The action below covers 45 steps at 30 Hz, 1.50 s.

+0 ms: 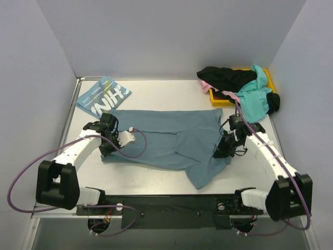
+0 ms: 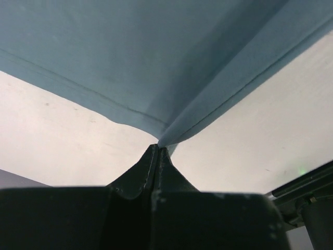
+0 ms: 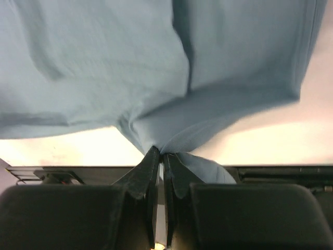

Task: Fold and stack the t-shirts
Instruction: Grap the side of the flattened tshirt closest away from the robot with both arms, then fold the other side of the tshirt into a rectangle

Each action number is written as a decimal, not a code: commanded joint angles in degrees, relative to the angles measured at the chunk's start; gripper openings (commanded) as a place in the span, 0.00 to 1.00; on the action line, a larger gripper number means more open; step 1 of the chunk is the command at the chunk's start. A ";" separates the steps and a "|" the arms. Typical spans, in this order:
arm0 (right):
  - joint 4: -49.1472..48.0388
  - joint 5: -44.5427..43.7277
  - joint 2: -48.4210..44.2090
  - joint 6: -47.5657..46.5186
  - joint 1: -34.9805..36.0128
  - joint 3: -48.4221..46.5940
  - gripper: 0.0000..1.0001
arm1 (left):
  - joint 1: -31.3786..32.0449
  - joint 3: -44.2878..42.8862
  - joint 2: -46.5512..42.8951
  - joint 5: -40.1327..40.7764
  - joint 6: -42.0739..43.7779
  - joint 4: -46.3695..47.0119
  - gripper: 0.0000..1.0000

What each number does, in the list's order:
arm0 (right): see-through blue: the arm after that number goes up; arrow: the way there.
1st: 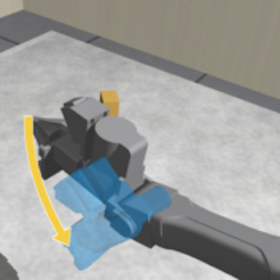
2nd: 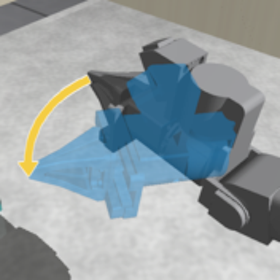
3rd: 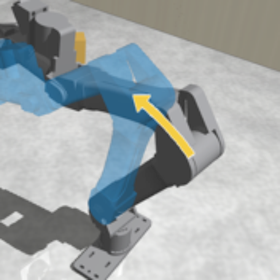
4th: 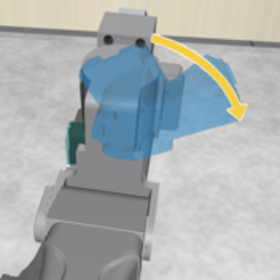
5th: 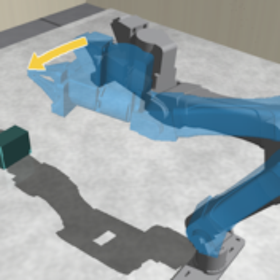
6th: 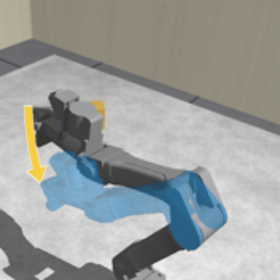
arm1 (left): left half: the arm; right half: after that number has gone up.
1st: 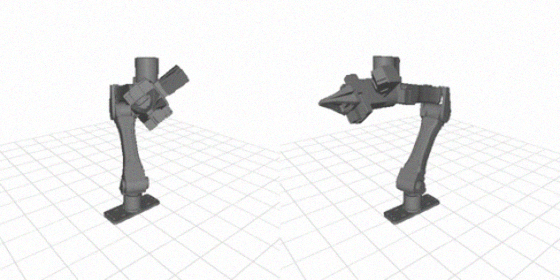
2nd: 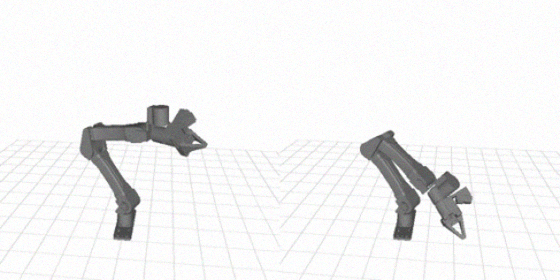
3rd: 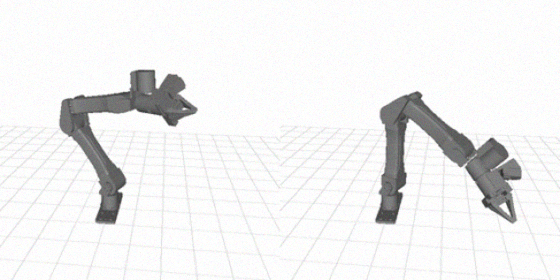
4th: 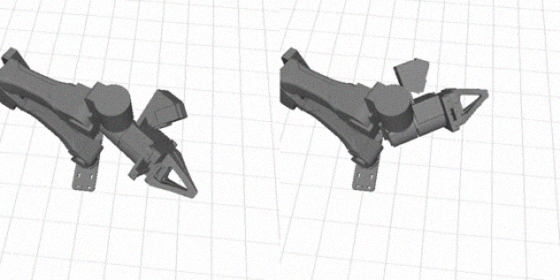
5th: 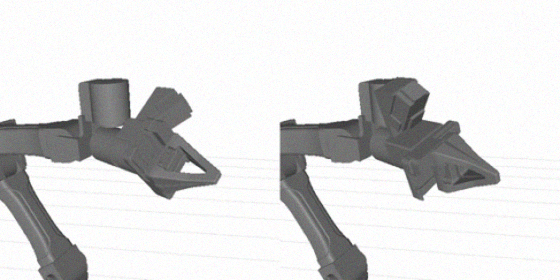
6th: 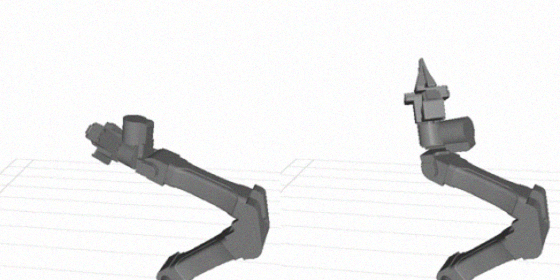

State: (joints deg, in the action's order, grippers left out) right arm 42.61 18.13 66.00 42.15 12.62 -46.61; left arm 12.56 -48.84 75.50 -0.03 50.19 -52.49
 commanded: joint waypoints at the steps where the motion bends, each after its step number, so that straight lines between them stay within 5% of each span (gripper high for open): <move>1: -4.89 2.96 11.07 -11.11 -4.53 -8.56 0.00 | -1.21 -8.01 5.17 2.84 -2.82 4.84 0.00; 15: -8.42 8.50 34.01 -25.54 -8.49 -27.65 0.00 | -2.54 -17.69 17.47 3.02 -5.28 5.90 0.00; 45: -11.15 7.53 41.76 -22.90 -12.45 -36.89 0.00 | -3.24 -22.44 25.48 5.13 -5.81 10.39 0.00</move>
State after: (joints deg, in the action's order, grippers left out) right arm 30.94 26.44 106.85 18.31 0.73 -81.23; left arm 9.89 -70.54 100.92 3.68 44.58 -45.25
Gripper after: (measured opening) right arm 0.009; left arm 0.019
